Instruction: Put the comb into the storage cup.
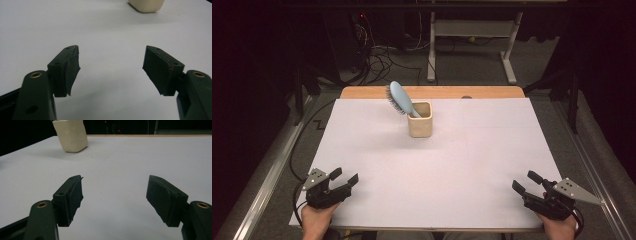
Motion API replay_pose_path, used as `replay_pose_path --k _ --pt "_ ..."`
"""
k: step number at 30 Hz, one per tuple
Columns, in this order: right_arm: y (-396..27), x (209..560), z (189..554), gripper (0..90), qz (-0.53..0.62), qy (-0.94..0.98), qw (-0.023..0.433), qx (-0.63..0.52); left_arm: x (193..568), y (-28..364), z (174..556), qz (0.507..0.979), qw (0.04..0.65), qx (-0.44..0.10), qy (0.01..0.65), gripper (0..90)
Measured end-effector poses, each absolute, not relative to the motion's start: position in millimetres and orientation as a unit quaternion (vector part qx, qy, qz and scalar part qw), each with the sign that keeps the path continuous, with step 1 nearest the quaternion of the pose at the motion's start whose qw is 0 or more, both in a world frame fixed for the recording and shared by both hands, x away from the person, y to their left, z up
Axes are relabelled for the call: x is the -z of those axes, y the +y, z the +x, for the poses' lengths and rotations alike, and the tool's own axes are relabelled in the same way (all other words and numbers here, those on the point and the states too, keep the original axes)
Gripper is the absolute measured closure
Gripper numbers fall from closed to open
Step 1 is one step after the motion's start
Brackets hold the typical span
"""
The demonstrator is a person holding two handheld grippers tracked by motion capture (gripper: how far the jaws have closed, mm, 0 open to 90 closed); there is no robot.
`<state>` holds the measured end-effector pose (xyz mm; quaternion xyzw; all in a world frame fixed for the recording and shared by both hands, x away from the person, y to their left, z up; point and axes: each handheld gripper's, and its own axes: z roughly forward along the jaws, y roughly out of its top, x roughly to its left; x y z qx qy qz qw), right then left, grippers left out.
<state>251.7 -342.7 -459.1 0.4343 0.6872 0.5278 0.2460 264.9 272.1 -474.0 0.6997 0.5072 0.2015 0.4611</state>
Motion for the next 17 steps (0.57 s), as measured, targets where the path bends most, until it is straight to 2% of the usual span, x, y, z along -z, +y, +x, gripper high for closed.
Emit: replay_pose_path --k 17 --pt "-341.0 459.2 251.8 29.7 0.434 0.689 0.245 -0.525 474.1 272.2 264.1 0.699 0.463 -0.2 0.507 29.9"
